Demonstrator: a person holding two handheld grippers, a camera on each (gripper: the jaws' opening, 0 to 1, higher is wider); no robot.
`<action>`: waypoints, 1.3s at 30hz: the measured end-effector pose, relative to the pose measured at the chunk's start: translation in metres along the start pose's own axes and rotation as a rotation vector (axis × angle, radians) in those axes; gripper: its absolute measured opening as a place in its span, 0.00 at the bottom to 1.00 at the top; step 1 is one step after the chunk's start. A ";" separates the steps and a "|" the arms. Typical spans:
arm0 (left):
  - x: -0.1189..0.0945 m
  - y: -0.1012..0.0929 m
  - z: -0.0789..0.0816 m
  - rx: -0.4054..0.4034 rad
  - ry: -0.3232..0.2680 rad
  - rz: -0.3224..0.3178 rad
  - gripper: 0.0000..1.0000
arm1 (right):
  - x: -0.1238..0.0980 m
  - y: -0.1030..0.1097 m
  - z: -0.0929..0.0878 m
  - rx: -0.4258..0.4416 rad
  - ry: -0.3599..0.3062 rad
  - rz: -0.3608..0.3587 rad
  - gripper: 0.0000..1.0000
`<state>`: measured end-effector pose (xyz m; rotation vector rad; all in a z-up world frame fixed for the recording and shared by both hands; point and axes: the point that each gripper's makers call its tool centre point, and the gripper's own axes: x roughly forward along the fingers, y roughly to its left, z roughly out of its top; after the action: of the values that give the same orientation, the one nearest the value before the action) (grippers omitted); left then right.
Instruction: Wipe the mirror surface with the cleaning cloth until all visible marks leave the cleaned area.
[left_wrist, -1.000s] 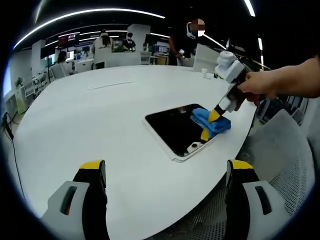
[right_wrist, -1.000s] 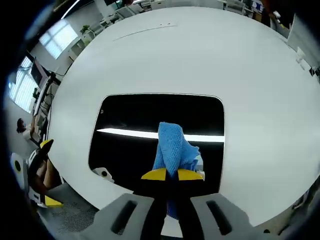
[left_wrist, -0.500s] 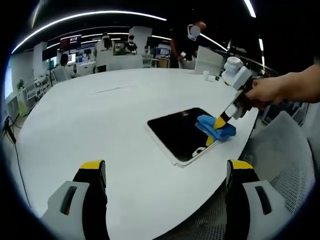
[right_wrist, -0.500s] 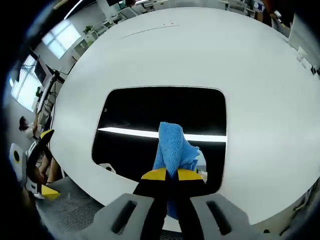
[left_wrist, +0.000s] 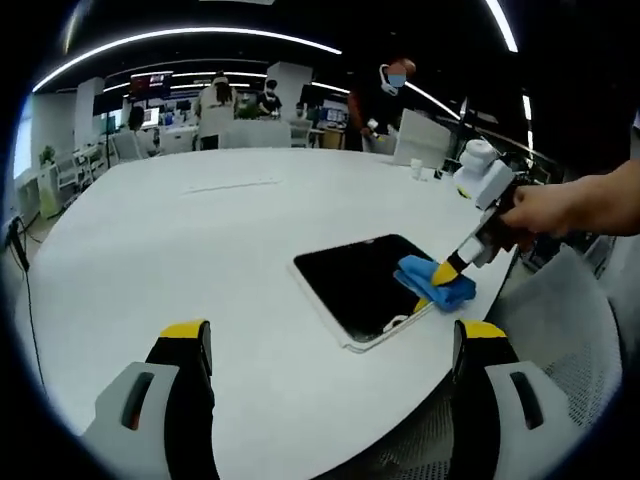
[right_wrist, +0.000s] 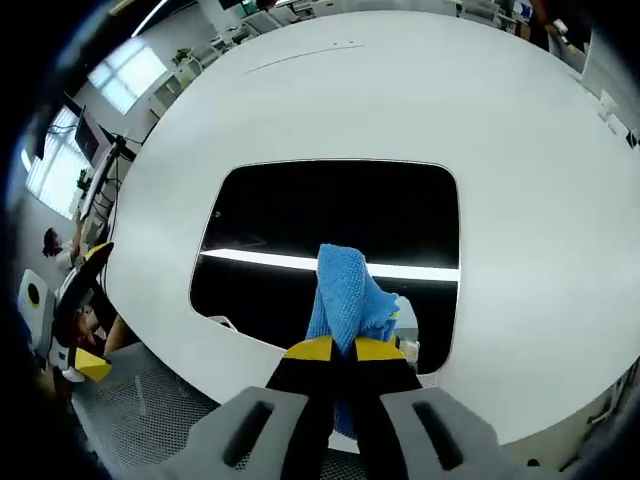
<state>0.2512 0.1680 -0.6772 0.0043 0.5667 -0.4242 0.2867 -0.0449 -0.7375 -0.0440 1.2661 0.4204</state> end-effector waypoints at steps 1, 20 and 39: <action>0.001 0.001 -0.003 0.030 0.021 0.006 0.99 | 0.000 0.001 -0.001 -0.014 -0.001 -0.004 0.00; -0.004 0.007 -0.005 0.049 0.023 0.024 0.99 | 0.001 0.000 -0.001 -0.045 -0.033 0.022 0.00; -0.003 0.011 -0.005 0.039 0.021 0.025 0.99 | -0.003 -0.010 -0.004 -0.015 -0.014 0.077 0.00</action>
<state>0.2505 0.1795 -0.6813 0.0528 0.5782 -0.4116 0.2858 -0.0558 -0.7378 -0.0046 1.2533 0.4960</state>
